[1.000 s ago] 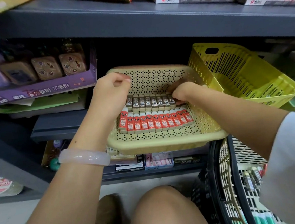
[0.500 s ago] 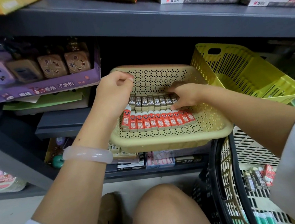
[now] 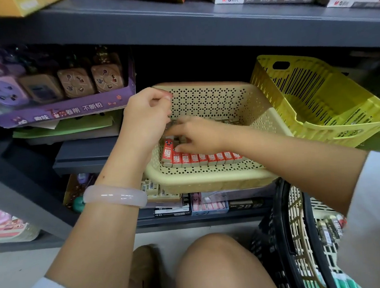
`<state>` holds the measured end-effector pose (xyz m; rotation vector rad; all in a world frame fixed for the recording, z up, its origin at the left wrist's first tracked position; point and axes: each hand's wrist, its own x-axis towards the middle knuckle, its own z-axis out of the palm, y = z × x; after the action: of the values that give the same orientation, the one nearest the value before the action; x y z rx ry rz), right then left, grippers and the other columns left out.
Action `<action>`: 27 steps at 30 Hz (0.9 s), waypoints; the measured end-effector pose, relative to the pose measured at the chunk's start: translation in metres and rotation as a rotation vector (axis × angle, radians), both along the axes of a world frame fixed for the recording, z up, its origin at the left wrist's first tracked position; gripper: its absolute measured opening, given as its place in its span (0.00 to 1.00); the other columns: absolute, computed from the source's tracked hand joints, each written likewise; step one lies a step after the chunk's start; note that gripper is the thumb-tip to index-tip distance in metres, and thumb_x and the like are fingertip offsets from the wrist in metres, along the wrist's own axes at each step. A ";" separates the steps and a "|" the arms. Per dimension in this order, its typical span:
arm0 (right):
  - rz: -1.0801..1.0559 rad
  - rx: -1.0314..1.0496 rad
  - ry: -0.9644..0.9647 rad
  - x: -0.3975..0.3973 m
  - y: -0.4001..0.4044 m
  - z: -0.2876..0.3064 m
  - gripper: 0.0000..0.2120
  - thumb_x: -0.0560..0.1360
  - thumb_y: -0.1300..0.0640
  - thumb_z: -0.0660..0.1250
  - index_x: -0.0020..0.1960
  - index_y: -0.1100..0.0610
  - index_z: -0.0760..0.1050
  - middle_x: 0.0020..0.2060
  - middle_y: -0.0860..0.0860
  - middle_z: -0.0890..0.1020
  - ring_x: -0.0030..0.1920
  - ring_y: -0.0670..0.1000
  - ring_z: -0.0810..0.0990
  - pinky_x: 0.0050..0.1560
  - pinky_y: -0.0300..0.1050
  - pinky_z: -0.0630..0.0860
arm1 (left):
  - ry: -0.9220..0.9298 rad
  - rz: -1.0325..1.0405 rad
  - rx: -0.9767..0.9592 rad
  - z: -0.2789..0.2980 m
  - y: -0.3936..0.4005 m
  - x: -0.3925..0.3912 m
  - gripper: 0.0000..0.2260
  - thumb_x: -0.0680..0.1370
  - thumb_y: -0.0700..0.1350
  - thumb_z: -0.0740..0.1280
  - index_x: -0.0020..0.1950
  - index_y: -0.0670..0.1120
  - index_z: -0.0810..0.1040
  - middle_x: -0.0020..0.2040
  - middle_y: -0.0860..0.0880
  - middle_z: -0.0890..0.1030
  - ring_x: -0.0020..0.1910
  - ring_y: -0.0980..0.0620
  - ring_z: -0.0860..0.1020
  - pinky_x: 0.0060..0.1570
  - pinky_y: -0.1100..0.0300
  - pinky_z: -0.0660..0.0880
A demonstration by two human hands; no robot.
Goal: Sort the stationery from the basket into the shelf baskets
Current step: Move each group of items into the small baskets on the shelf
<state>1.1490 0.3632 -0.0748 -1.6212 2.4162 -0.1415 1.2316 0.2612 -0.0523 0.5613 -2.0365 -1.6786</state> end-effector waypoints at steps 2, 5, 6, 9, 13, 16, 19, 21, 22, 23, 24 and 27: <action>0.016 0.030 -0.007 0.003 -0.004 -0.004 0.20 0.77 0.55 0.63 0.69 0.51 0.68 0.55 0.54 0.75 0.57 0.53 0.73 0.60 0.43 0.66 | 0.004 -0.003 0.000 -0.001 -0.001 0.000 0.10 0.78 0.41 0.60 0.40 0.53 0.76 0.43 0.49 0.80 0.43 0.51 0.79 0.53 0.50 0.78; 0.018 0.015 -0.076 0.005 -0.004 -0.006 0.16 0.77 0.57 0.62 0.64 0.53 0.73 0.58 0.51 0.79 0.58 0.52 0.75 0.63 0.43 0.66 | 0.011 -0.005 0.003 -0.002 -0.003 0.000 0.10 0.77 0.41 0.60 0.40 0.53 0.76 0.43 0.49 0.80 0.42 0.52 0.79 0.52 0.52 0.78; 0.009 0.004 -0.099 0.005 -0.004 -0.006 0.16 0.77 0.57 0.63 0.64 0.53 0.74 0.59 0.51 0.79 0.59 0.52 0.75 0.64 0.44 0.66 | 0.009 -0.007 0.002 -0.002 -0.003 0.000 0.10 0.78 0.41 0.60 0.40 0.53 0.76 0.43 0.49 0.80 0.42 0.52 0.79 0.52 0.52 0.78; -0.005 -0.027 -0.112 0.005 -0.005 -0.007 0.17 0.76 0.56 0.64 0.65 0.54 0.73 0.60 0.51 0.78 0.54 0.47 0.74 0.56 0.36 0.65 | 0.000 -0.009 0.000 -0.002 -0.003 0.000 0.10 0.77 0.42 0.60 0.40 0.54 0.76 0.44 0.49 0.80 0.42 0.52 0.79 0.53 0.50 0.78; 0.030 0.001 -0.131 0.004 -0.004 -0.007 0.27 0.71 0.50 0.70 0.68 0.56 0.69 0.53 0.48 0.77 0.48 0.45 0.70 0.45 0.32 0.62 | -0.005 -0.011 -0.005 -0.001 -0.002 0.003 0.10 0.77 0.42 0.60 0.41 0.55 0.76 0.45 0.49 0.81 0.43 0.51 0.80 0.54 0.48 0.77; 0.025 -0.030 -0.094 0.005 -0.003 -0.010 0.27 0.70 0.52 0.71 0.66 0.56 0.69 0.44 0.43 0.71 0.44 0.45 0.69 0.39 0.30 0.60 | -0.004 -0.009 -0.006 -0.001 -0.002 0.003 0.10 0.77 0.42 0.60 0.41 0.55 0.77 0.47 0.48 0.81 0.45 0.50 0.80 0.54 0.49 0.77; -0.024 -0.065 -0.102 0.006 -0.005 -0.013 0.24 0.71 0.52 0.71 0.63 0.58 0.69 0.32 0.41 0.69 0.34 0.43 0.68 0.33 0.36 0.60 | -0.006 -0.008 -0.021 0.000 0.001 0.003 0.10 0.77 0.41 0.60 0.41 0.54 0.77 0.47 0.47 0.81 0.47 0.47 0.81 0.54 0.48 0.77; -0.034 -0.065 -0.119 0.008 -0.006 -0.014 0.24 0.71 0.51 0.71 0.62 0.58 0.69 0.31 0.41 0.69 0.32 0.39 0.67 0.31 0.36 0.61 | -0.004 -0.011 -0.033 0.001 0.002 0.003 0.11 0.78 0.41 0.60 0.41 0.54 0.76 0.46 0.47 0.81 0.49 0.46 0.80 0.55 0.48 0.77; -0.033 -0.060 -0.126 0.008 -0.005 -0.013 0.24 0.71 0.51 0.71 0.62 0.58 0.69 0.32 0.42 0.69 0.32 0.39 0.67 0.31 0.36 0.61 | -0.003 -0.012 -0.045 0.001 0.003 0.004 0.11 0.78 0.41 0.60 0.41 0.55 0.76 0.46 0.47 0.81 0.49 0.47 0.80 0.55 0.48 0.76; -0.033 -0.059 -0.133 0.009 -0.003 -0.011 0.24 0.71 0.51 0.71 0.63 0.58 0.69 0.33 0.43 0.71 0.33 0.41 0.69 0.32 0.36 0.61 | -0.001 -0.013 -0.059 0.001 0.004 0.004 0.11 0.78 0.41 0.60 0.41 0.55 0.76 0.45 0.48 0.81 0.49 0.48 0.80 0.55 0.49 0.77; -0.040 -0.066 -0.140 0.009 0.000 -0.008 0.24 0.71 0.50 0.71 0.63 0.57 0.69 0.36 0.45 0.73 0.35 0.43 0.70 0.34 0.36 0.62 | 0.004 -0.013 -0.070 0.001 0.006 0.005 0.11 0.78 0.42 0.60 0.41 0.56 0.76 0.45 0.49 0.81 0.48 0.50 0.80 0.54 0.51 0.77; -0.086 -0.113 -0.131 0.008 0.018 0.011 0.20 0.73 0.51 0.68 0.63 0.56 0.71 0.44 0.49 0.78 0.40 0.45 0.73 0.43 0.36 0.70 | 0.034 -0.011 -0.080 0.003 0.017 0.009 0.12 0.79 0.42 0.60 0.41 0.57 0.76 0.47 0.50 0.80 0.48 0.54 0.80 0.48 0.57 0.79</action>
<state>1.1565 0.3809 -0.0636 -1.5023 2.4162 -0.3925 1.2408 0.2787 -0.0490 0.4926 -2.0761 -1.5936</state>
